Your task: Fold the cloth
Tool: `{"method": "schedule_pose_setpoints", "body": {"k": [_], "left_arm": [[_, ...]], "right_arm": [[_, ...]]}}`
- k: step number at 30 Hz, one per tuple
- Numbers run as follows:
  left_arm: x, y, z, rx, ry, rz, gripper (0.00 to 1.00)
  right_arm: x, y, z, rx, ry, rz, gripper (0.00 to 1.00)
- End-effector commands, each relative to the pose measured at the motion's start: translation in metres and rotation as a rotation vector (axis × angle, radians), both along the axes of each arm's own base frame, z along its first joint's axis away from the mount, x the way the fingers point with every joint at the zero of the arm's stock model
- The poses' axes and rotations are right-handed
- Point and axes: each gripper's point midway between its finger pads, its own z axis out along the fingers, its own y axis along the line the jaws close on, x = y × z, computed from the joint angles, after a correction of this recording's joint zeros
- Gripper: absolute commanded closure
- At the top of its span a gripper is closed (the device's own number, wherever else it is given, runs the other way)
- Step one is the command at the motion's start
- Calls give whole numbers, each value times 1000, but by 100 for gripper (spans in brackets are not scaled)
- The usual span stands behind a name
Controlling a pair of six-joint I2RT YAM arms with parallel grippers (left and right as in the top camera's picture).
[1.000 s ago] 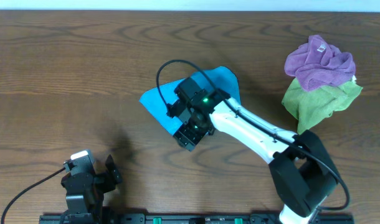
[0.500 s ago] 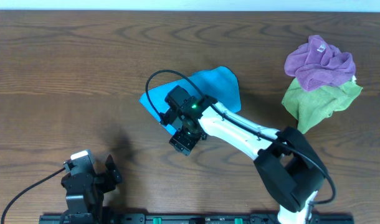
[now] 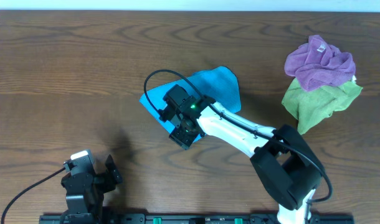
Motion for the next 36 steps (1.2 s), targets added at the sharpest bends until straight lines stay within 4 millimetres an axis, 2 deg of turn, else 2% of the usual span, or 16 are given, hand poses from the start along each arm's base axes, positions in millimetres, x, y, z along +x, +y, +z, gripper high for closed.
{"method": "schedule_pose_setpoints", "body": {"k": [1,10,12,17,18,22,24,29,34,36], "left_arm": [[-8,-1,-21,13,75,-19,5],[-8,-1,-21,13,75,-19,5],[-8,-1,-21,13,75,-19,5],[-8,-1,-21,13,75,-19,5],[-8,-1,-21,13,75,-19,5],[-8,-1,-21,13,75,-19,5],[-8,-1,-21,13,74,-19,5],[-5,-1,-18,7,56,-13,5],[-5,-1,-17,5,54,-12,5],[-4,-1,-17,4,50,-13,5]], "right_arm": [[2,3,0,-8,-19,20,36],[-1,0,-13,-33,6,21,39],[0,1,-12,-31,1,21,50],[11,0,-8,-51,-50,12,93],[13,3,-3,-45,-62,13,99],[26,23,24,12,-121,23,99],[36,45,50,71,-182,55,99],[53,87,82,200,-306,92,99],[64,117,92,300,-388,94,98],[68,125,88,323,-397,81,88]]}}
